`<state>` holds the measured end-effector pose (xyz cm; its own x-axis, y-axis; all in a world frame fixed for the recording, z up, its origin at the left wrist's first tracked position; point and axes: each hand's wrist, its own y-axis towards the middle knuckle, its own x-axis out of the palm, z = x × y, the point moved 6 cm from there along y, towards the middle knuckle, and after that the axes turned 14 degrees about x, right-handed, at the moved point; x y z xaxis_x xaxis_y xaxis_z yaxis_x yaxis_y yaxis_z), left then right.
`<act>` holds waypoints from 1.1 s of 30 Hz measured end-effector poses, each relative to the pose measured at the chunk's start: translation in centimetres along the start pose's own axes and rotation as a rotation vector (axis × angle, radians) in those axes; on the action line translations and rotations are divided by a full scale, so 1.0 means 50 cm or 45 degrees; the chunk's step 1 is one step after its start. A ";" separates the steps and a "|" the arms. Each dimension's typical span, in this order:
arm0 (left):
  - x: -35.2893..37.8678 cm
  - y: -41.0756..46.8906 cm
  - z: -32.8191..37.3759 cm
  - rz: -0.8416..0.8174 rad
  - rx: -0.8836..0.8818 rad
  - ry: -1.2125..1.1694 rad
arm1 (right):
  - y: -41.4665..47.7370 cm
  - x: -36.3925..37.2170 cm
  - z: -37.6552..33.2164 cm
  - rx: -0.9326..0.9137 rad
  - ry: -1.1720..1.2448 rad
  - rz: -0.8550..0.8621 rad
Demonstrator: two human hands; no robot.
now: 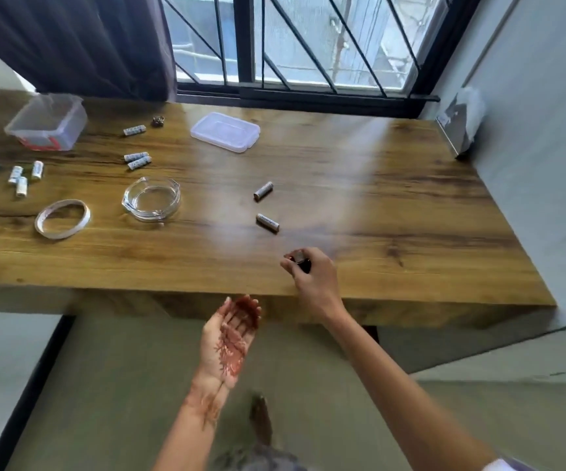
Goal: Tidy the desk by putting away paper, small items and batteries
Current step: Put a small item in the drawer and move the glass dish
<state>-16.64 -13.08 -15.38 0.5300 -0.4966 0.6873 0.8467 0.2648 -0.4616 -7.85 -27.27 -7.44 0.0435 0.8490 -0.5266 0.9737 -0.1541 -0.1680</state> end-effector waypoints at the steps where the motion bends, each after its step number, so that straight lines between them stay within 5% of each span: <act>1: -0.017 -0.009 -0.030 0.037 -0.076 -0.036 | -0.015 -0.019 0.014 0.005 0.015 0.018; 11: -0.075 0.008 -0.187 0.285 -0.327 -0.012 | -0.133 -0.111 0.153 0.160 0.210 0.085; 33: -0.103 0.112 -0.253 0.325 -0.077 -0.473 | -0.140 -0.142 0.191 0.124 0.240 0.155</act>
<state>-15.23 -19.47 -28.59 0.7118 -0.0883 0.6968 0.6882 0.2858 -0.6668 -17.10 -37.06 -10.51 0.2089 0.8991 -0.3848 0.9331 -0.3010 -0.1970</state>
